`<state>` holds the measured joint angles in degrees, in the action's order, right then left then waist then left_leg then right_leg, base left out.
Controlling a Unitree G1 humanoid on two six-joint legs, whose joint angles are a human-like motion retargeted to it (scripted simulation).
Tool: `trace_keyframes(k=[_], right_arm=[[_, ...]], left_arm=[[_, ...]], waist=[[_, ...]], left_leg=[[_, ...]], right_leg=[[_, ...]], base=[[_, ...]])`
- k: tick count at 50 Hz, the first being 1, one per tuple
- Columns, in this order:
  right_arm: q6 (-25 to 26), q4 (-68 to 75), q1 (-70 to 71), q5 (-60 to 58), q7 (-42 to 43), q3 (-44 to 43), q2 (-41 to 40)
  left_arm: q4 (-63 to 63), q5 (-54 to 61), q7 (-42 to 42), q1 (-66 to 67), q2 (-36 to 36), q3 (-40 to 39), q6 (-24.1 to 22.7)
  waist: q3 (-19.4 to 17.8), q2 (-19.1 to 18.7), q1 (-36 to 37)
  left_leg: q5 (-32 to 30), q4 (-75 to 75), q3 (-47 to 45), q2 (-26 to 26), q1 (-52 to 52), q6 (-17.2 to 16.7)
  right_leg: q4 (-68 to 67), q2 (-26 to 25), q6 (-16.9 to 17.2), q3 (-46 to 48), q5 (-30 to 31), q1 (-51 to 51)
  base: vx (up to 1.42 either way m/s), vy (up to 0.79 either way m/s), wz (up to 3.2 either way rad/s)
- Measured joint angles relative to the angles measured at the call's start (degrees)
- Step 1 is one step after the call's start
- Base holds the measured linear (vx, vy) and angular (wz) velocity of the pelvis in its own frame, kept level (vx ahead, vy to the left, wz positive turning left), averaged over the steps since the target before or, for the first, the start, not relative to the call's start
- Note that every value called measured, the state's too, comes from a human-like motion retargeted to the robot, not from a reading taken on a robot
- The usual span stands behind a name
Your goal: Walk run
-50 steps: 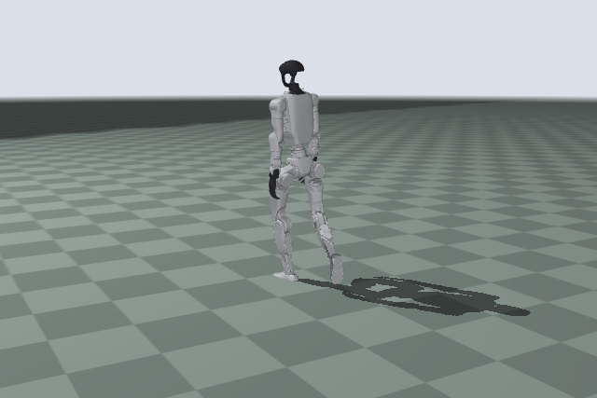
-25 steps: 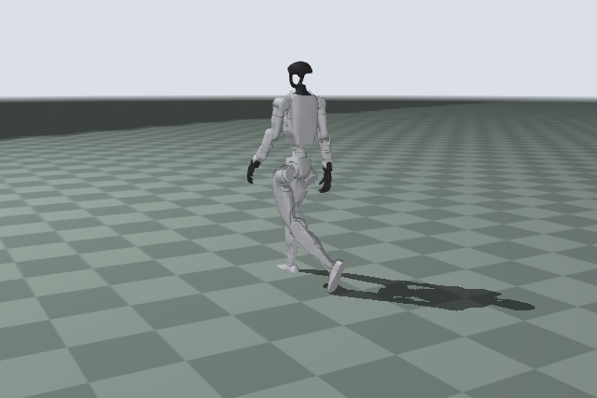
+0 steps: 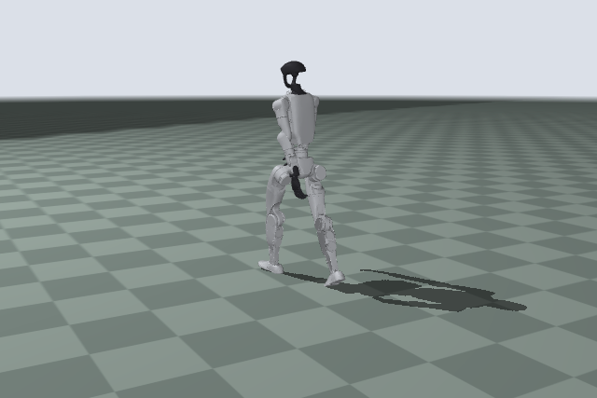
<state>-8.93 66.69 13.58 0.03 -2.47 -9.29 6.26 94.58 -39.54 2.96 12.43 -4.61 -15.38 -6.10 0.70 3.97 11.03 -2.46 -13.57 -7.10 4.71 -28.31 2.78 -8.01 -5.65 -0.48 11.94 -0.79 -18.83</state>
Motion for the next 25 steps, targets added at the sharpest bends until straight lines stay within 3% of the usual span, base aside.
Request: trace_keyframes(k=[3,5,7,8,10,12,18,22,23,25], right_arm=[[-2.3,3.1,-6.1,-1.5,-2.7,-0.3,-1.9],[-5.8,5.8,-9.4,-1.5,-3.2,-0.4,-2.1],[-7.5,8.9,-12.0,-1.7,-2.3,0.2,-1.3],[-7.6,10.3,-13.2,-2.8,-1.4,0.4,-1.2],[-7.8,12.7,-15.2,-6.4,1.1,-0.5,-1.4],[-7.9,14.9,-17.0,-8.3,2.8,-1.4,-1.4],[-5.2,19.2,-22.7,-7.8,-0.5,-2.6,-0.4],[-3.1,20.7,-24.9,-7.6,-2.7,-4.6,-0.9],[-3.0,20.9,-25.3,-7.3,-3.0,-5.1,-1.0],[-2.3,21.4,-25.6,-6.4,-3.5,-6.1,-1.1]], left_arm=[[-2.0,-0.1,-1.0,-3.3,0.4,-0.2,-0.6],[-4.6,1.2,-2.5,-6.3,0.6,1.5,-1.7],[-7.0,4.1,-3.7,-10.0,0.0,4.0,-2.9],[-8.3,5.3,-4.0,-12.0,-0.5,4.5,-3.5],[-11.3,6.1,-4.4,-16.4,-1.3,4.1,-4.7],[-14.6,6.9,-5.1,-20.6,-2.1,4.0,-6.2],[-24.6,11.8,-8.3,-31.3,-6.9,5.5,-9.4],[-33.4,14.3,-9.3,-34.0,-9.0,4.9,-11.1],[-35.1,14.8,-9.4,-34.0,-8.9,4.7,-11.5],[-37.9,15.6,-9.6,-32.8,-8.2,4.6,-12.1]], waist=[[2.3,-0.1,1.6],[1.8,-2.6,-0.1],[1.7,-4.4,-0.8],[1.9,-4.9,-1.3],[1.7,-4.6,-3.5],[1.7,-3.8,-7.2],[1.5,-1.3,-17.2],[1.5,-0.3,-21.7],[1.8,-0.4,-22.4],[2.7,-0.6,-22.6]], left_leg=[[3.5,-7.4,0.9,-3.3,0.7,1.2],[7.6,-7.6,2.6,-3.3,6.0,3.8],[9.7,-6.0,2.5,-4.5,10.8,4.3],[10.4,-4.5,1.8,-4.9,13.1,4.4],[10.6,-0.6,2.4,-3.6,17.4,4.1],[10.7,3.0,2.4,-2.0,21.0,4.4],[14.4,8.2,6.2,4.0,31.2,6.2],[16.7,9.3,9.5,5.3,38.8,6.2],[16.7,9.2,10.0,5.1,40.3,5.8],[14.5,7.5,11.7,4.9,42.3,4.1]], right_leg=[[-11.8,4.1,1.1,3.1,19.5,3.0],[-24.3,4.1,-1.0,7.0,26.9,6.6],[-36.3,4.5,-4.0,6.3,22.7,13.3],[-42.1,5.3,-4.9,6.3,17.8,18.0],[-50.0,8.2,-2.4,6.0,11.0,27.7],[-49.1,9.6,0.6,5.8,7.3,35.7],[-20.4,14.9,4.0,6.0,0.1,50.0],[0.0,14.3,7.9,1.4,-1.1,54.8],[1.0,14.4,8.1,1.4,-1.6,55.8],[-2.7,14.5,4.5,0.9,-2.1,57.1]], base=[[1.3,0.0,-0.69],[0.97,0.04,0.25],[0.99,0.03,-0.2],[1.16,0.0,-0.28],[1.09,-0.01,0.12],[0.79,-0.02,0.92],[0.95,-0.12,0.87],[1.21,-0.29,0.78],[1.12,-0.28,0.63],[1.26,-0.32,0.3]])
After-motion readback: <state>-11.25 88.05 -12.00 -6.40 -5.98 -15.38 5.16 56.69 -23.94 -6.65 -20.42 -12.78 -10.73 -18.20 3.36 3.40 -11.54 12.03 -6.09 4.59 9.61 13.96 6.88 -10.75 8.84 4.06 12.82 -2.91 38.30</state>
